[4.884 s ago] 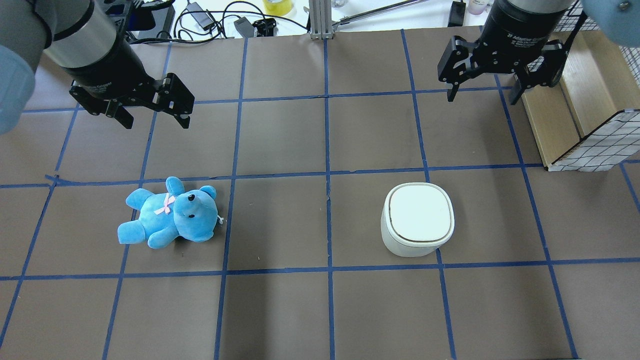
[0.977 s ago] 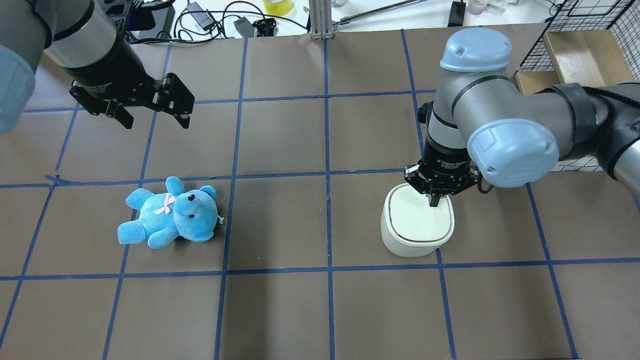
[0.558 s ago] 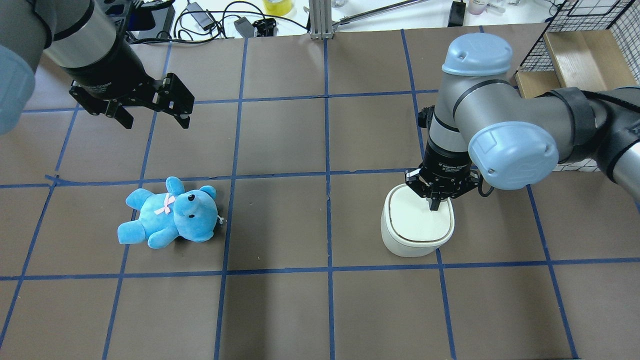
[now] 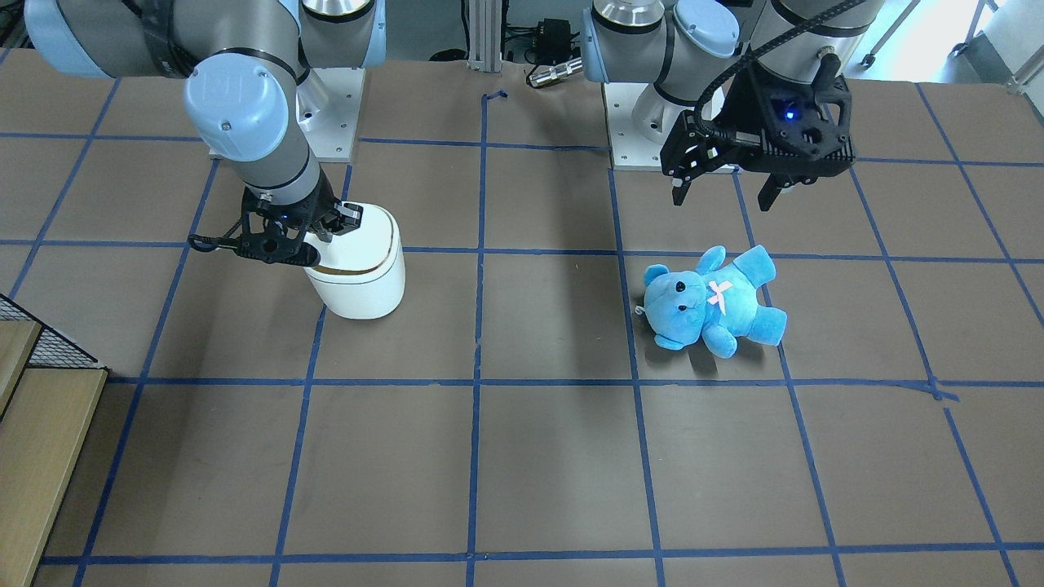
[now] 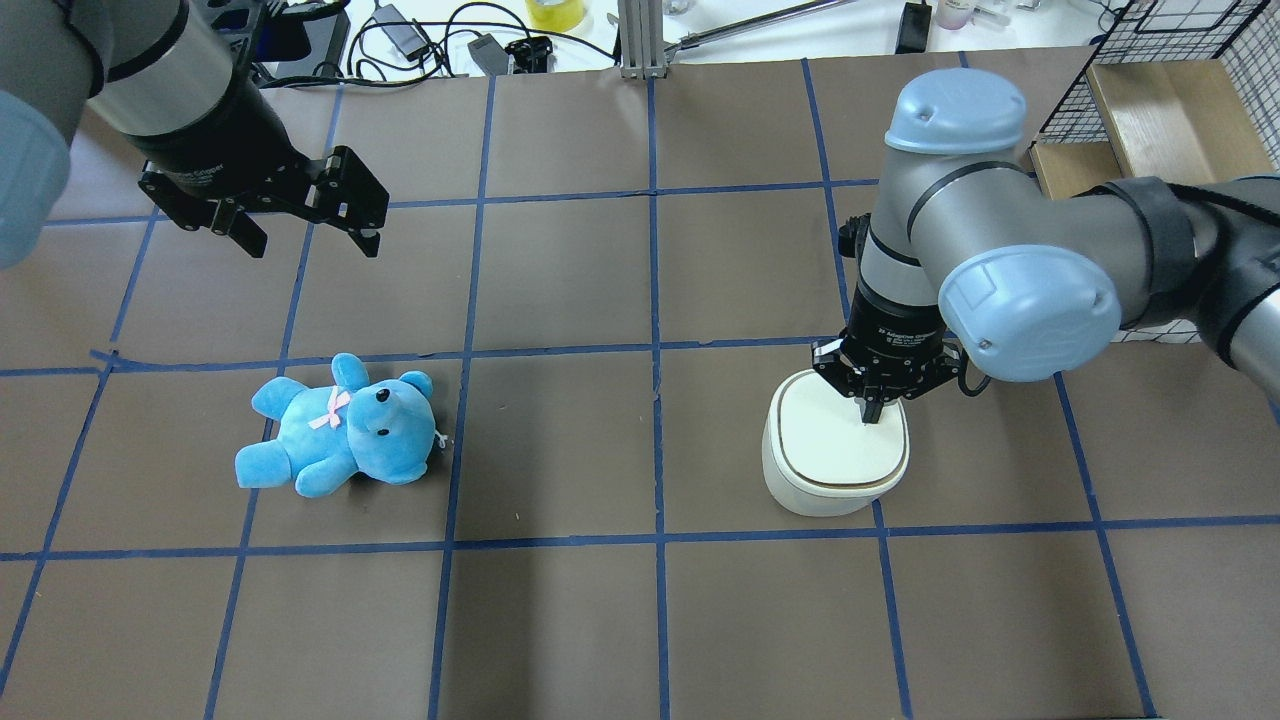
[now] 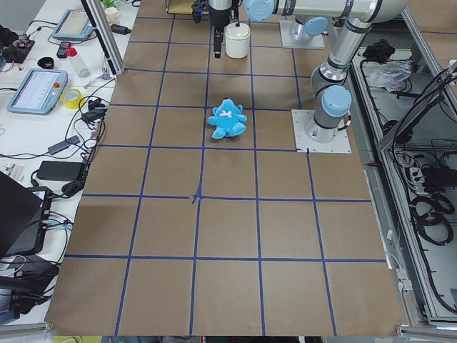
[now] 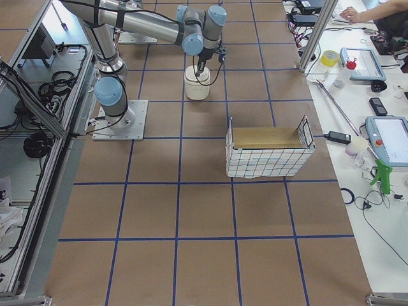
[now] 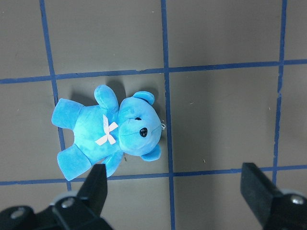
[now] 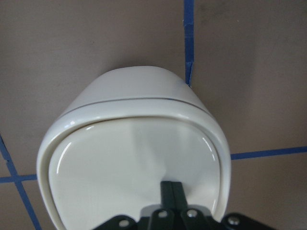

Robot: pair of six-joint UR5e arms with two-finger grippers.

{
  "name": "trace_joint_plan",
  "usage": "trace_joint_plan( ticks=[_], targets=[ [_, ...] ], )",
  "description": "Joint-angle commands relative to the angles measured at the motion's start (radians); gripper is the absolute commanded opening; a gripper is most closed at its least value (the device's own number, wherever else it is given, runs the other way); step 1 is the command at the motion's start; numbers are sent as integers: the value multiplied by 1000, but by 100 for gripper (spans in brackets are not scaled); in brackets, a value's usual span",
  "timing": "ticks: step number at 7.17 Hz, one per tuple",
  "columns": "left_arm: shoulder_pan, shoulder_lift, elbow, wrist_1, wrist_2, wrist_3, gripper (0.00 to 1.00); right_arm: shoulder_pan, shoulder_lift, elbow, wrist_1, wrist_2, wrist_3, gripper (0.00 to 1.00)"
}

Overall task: Open trash can with right arm
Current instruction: 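Lift the right gripper up as the lid flips open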

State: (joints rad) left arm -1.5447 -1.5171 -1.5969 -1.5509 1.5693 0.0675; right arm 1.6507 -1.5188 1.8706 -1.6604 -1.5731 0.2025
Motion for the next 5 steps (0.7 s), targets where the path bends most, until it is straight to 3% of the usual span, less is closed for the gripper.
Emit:
trace_joint_plan(
  ticks=[1,4,5],
  targets=[
    [0,0,0,0,0,0,100,1,-1,-153,182,7,20,0],
    [0,0,0,0,0,0,100,1,-24,-365,356,-7,21,0],
    [0,0,0,0,0,0,100,-2,-24,-379,340,-4,9,0]
  ],
)
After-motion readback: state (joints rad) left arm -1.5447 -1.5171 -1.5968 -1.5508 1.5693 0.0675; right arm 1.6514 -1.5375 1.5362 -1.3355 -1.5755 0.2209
